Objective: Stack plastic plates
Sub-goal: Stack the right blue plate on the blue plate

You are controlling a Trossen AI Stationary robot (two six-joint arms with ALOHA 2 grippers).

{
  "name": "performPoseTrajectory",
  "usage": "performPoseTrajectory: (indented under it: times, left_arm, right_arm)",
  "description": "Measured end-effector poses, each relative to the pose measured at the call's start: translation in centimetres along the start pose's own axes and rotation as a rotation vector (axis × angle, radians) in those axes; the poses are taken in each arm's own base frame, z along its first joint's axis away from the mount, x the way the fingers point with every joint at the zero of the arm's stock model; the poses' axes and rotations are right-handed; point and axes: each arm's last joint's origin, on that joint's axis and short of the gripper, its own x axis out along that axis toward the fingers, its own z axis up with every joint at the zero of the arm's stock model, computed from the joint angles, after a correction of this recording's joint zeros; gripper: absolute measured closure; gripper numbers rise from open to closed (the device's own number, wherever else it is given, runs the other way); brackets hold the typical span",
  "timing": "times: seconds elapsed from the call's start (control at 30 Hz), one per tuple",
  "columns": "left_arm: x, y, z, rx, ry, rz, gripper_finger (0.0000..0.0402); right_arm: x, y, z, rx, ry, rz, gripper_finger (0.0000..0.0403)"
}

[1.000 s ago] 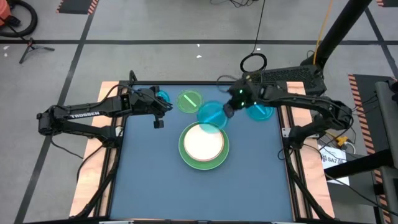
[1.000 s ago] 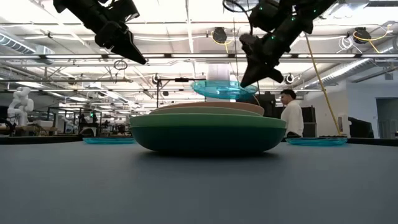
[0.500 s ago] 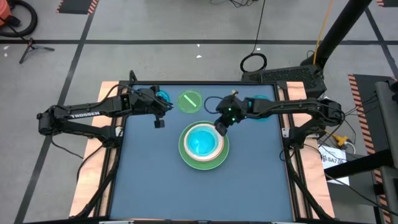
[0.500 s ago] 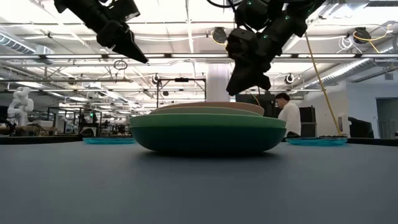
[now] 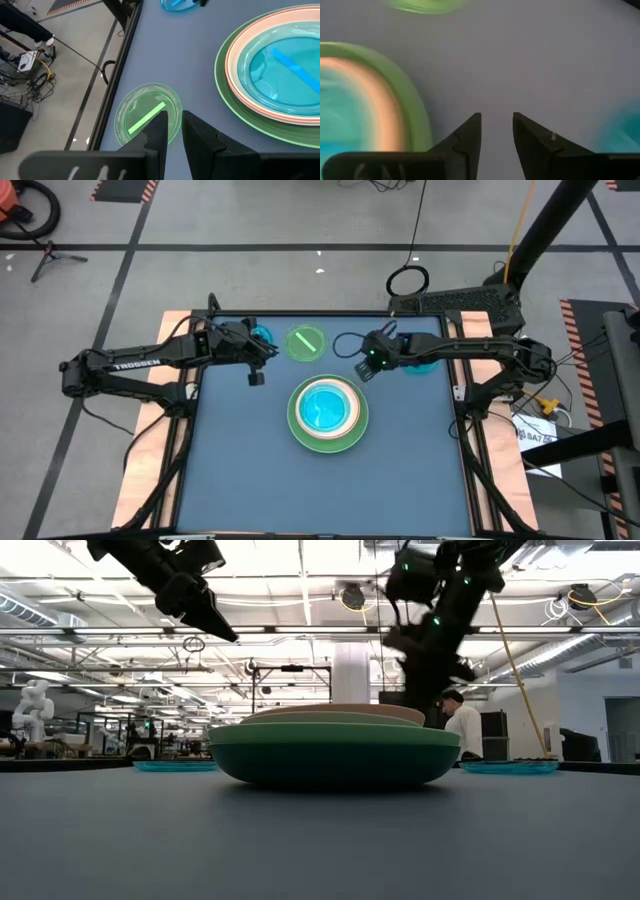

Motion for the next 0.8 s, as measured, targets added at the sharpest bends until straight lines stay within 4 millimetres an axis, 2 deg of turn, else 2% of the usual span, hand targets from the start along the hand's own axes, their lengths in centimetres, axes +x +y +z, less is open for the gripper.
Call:
performPoseTrajectory:
  times: [0.13,0.23,0.5,0.8]
  left_arm:
    - [0.0,0.0,0.0,0.000,0.000,0.000,0.0339]
    - [0.0,0.0,0.0,0.000,0.000,0.000,0.0339]
    - [0.0,0.0,0.1,-0.001,-0.005,0.002,0.0339]
    - [0.0,0.0,0.1,0.000,-0.006,0.003,0.0339]
  right_arm:
    - [0.0,-2.3,-0.8,0.124,0.082,-0.229,0.0296]
    - [0.1,-3.3,-1.3,0.186,0.103,-0.320,0.0296]
    - [2.4,-5.2,-2.3,0.236,0.114,-0.363,0.0296]
    - [6.2,-7.1,-3.1,0.248,0.138,-0.460,0.0296]
